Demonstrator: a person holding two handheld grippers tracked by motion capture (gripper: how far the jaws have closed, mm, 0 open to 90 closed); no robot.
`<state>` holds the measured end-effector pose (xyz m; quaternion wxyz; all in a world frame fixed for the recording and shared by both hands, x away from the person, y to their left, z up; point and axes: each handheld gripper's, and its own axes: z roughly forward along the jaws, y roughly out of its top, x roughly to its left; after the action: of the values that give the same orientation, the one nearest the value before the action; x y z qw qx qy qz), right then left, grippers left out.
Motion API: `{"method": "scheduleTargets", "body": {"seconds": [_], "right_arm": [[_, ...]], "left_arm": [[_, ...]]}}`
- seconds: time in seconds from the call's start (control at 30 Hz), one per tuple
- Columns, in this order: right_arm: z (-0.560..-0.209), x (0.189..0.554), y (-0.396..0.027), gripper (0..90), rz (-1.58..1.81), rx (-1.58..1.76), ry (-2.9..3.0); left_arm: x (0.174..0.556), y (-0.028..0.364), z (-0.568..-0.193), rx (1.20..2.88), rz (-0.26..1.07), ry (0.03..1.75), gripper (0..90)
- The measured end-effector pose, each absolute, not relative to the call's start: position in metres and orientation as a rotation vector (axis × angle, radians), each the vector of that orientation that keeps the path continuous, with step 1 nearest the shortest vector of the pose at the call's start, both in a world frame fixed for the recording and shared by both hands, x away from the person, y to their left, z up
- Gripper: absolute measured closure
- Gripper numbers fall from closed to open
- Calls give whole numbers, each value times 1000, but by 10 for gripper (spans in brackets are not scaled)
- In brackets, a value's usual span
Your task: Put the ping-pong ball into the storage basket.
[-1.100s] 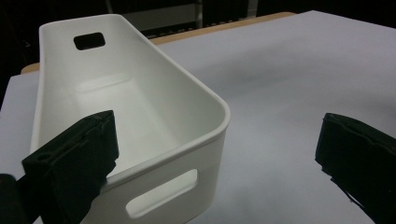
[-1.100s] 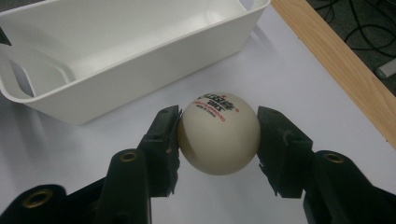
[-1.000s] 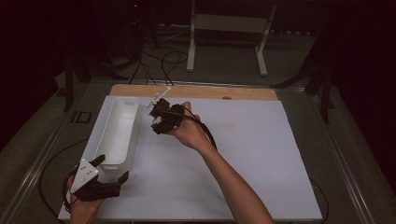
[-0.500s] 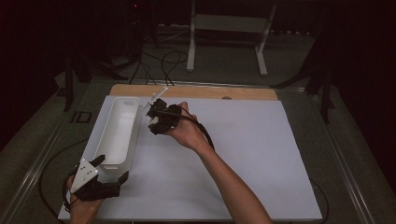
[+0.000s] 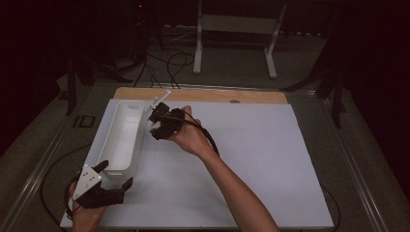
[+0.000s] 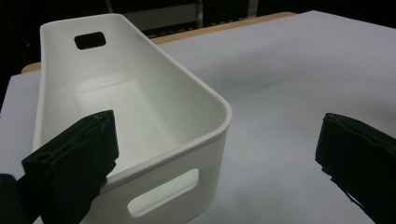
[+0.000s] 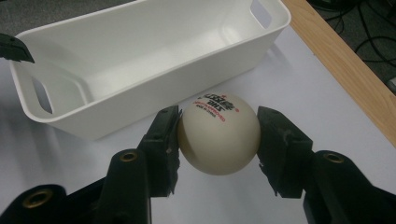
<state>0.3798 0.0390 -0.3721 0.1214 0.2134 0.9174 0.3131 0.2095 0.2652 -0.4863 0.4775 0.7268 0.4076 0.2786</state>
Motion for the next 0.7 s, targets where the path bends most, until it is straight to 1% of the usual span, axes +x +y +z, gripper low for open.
{"method": "scheduleTargets", "body": {"seconds": [0.7], "right_arm": [[-375,378,51,506,947,600,2682]], "left_arm": [[209,266,-486,1773,680,997,0]]}}
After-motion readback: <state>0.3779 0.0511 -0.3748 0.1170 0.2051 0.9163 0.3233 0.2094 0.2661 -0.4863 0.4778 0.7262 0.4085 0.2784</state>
